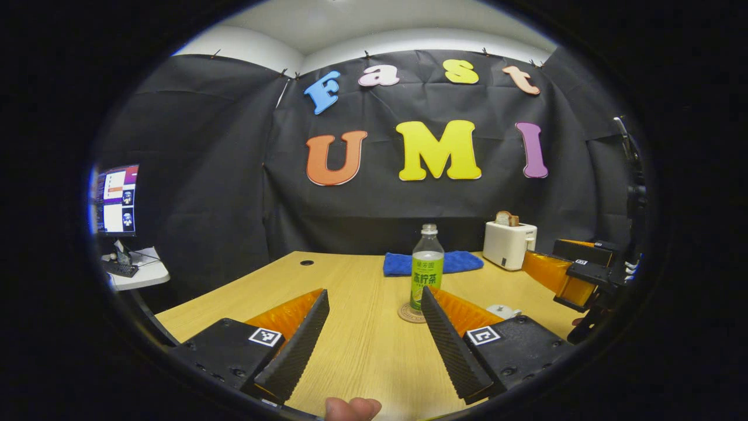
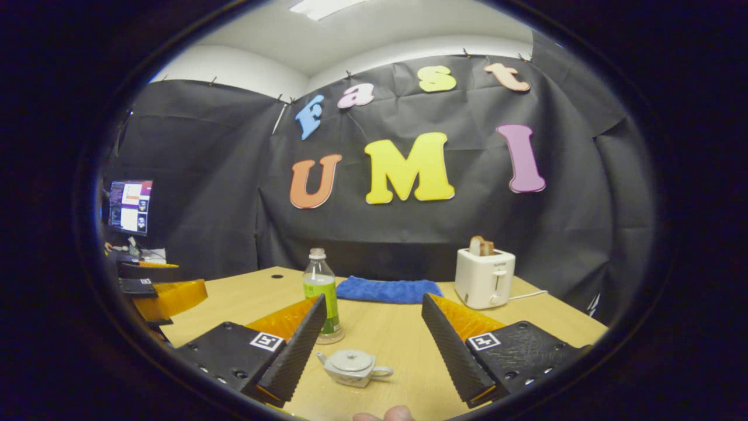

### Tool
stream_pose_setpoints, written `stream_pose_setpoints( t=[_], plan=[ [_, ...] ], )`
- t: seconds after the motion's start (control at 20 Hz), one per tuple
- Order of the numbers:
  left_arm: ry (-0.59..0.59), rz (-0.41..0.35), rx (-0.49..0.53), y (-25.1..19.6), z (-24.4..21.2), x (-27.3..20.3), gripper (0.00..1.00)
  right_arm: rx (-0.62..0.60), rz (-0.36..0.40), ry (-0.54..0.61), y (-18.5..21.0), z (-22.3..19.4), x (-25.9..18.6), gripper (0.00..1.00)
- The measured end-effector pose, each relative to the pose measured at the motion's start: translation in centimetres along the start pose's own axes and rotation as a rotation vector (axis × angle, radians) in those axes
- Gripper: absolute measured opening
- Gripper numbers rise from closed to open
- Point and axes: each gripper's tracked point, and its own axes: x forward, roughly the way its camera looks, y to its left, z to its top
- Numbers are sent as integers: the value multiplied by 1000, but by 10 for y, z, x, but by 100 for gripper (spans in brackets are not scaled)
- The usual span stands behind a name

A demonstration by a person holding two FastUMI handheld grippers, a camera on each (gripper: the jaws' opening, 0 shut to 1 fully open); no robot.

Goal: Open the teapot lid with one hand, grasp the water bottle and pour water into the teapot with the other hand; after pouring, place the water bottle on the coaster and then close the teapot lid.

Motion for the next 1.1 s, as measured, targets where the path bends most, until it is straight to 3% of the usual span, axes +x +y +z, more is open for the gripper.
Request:
stream_pose_setpoints(
  t=[0.35,0.55,0.85,0.9,0.95,1.0,1.1],
  plan=[
    [-107,-83,-9,-53,38,-12,99,24,-94,-33,-30,25,-47,98],
    [-125,-64,-6,-53,49,-12,98,31,-133,-59,-44,36,-57,94],
    [-135,-64,-12,-47,50,-11,98,20,-118,-44,-29,33,-55,92],
    [-134,-61,-15,-46,50,-12,98,17,-114,-44,-26,34,-55,96],
    [-131,-59,-15,-45,49,-13,98,13,-111,-44,-23,33,-56,92],
    [-133,-61,-13,-45,50,-13,98,8,-111,-47,-21,35,-57,96],
    [-124,-69,-12,-46,47,-12,98,-2,-113,-49,-19,35,-58,92]
  ],
)
